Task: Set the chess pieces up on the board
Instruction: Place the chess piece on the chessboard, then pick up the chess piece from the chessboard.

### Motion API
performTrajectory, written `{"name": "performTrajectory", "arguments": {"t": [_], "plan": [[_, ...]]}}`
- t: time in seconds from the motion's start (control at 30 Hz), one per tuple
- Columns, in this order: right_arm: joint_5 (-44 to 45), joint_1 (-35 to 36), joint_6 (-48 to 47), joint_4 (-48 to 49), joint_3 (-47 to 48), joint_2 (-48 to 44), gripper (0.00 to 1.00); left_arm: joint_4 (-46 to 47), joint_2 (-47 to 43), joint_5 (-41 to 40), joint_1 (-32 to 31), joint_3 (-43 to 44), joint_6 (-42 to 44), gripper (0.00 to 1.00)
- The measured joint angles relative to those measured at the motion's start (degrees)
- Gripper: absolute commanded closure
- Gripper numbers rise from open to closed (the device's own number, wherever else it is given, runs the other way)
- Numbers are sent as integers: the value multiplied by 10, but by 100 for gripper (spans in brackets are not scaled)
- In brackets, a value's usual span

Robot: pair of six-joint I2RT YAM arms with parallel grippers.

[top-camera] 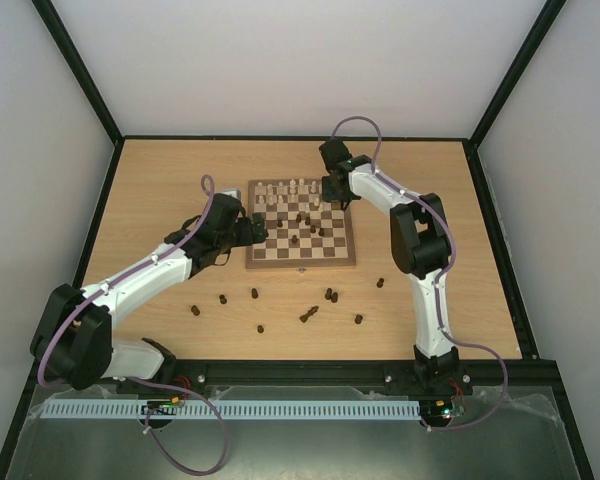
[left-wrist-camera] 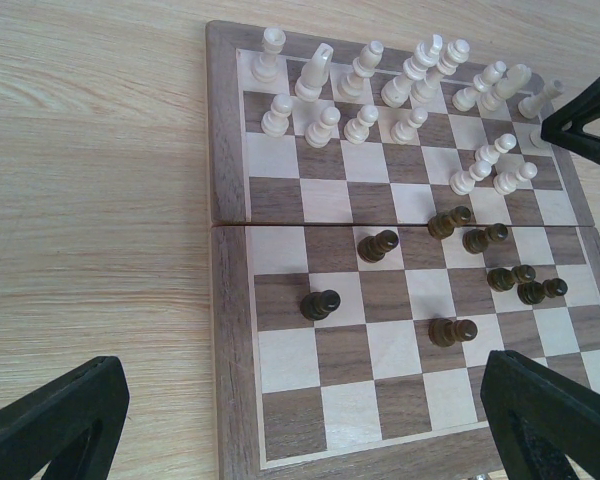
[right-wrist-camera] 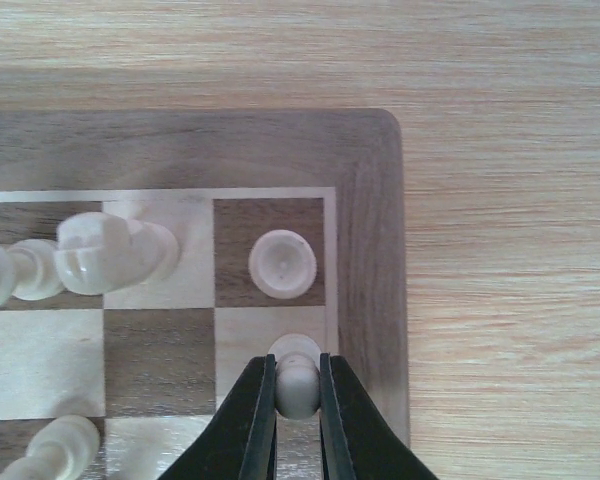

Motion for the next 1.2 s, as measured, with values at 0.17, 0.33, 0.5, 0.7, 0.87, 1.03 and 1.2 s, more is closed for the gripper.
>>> {"name": "performTrajectory", "arguments": {"t": [0.17,0.33,0.5,0.7,0.87,1.03,1.2], "plan": [[-12,0,0,0,7,4,91,0,0,0,0,0,0,0],[-16,0,3,0,7,4,76,0,0,0,0,0,0,0],[-21,1,1,-4,6,3,63,0,0,0,0,0,0,0],[-23,7,1,-4,-23,-33,59,-1,0,-1,0,0,0,0],[-26,30,2,-4,-69,-99,60,-5,0,-4,0,1,0,0],[-43,53,2,-4,-98,-132,63,-9,0,-7,0,1,0,0],[-57,64,2,-4,-108,-125,66,-10,0,-9,0,1,0,1]]}}
